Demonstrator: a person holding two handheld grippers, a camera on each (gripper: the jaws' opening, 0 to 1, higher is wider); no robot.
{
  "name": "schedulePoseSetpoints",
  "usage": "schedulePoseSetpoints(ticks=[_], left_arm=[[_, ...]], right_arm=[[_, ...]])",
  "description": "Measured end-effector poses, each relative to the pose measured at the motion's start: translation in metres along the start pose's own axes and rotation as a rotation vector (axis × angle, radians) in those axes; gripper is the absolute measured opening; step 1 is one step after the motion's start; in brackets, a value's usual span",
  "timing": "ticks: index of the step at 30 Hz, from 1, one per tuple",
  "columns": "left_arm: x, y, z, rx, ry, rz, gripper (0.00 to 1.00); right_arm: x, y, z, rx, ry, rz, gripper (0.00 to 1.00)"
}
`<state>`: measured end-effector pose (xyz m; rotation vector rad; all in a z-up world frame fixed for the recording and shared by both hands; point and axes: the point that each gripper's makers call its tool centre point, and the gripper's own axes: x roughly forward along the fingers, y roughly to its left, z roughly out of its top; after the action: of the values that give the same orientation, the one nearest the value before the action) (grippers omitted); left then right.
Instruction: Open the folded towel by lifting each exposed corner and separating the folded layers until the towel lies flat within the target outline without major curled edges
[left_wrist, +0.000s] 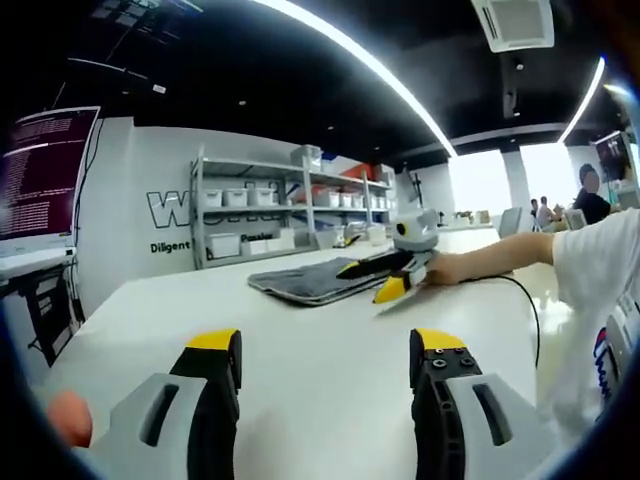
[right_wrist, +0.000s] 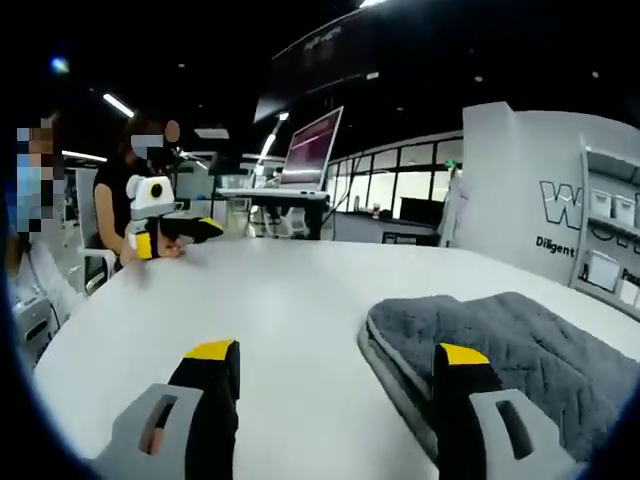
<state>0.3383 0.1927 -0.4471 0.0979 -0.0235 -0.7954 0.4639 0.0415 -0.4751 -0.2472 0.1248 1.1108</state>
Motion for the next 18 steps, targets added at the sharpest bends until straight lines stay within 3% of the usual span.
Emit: schedulePoseSetpoints(ticks=[10,13,18], left_arm=[[0.0,0.003,0.002,-0.018,-0.007,-0.001,0.67],[0.0,0.004,0.002,-0.021,-0.005,0.003,0.67],[0.0,0.005,0.001,-0.027,-0.002,0.004,0.67]], right_arm=[[0.048,-0.017,0.01,-0.053,0.019,-0.039,0.52],[0.054,-0.024,0.001,-0.094,0.084,-0.076,0.4],[0.055,-0.035,-0.001,-0.066,0.093,-0.116,0.26]])
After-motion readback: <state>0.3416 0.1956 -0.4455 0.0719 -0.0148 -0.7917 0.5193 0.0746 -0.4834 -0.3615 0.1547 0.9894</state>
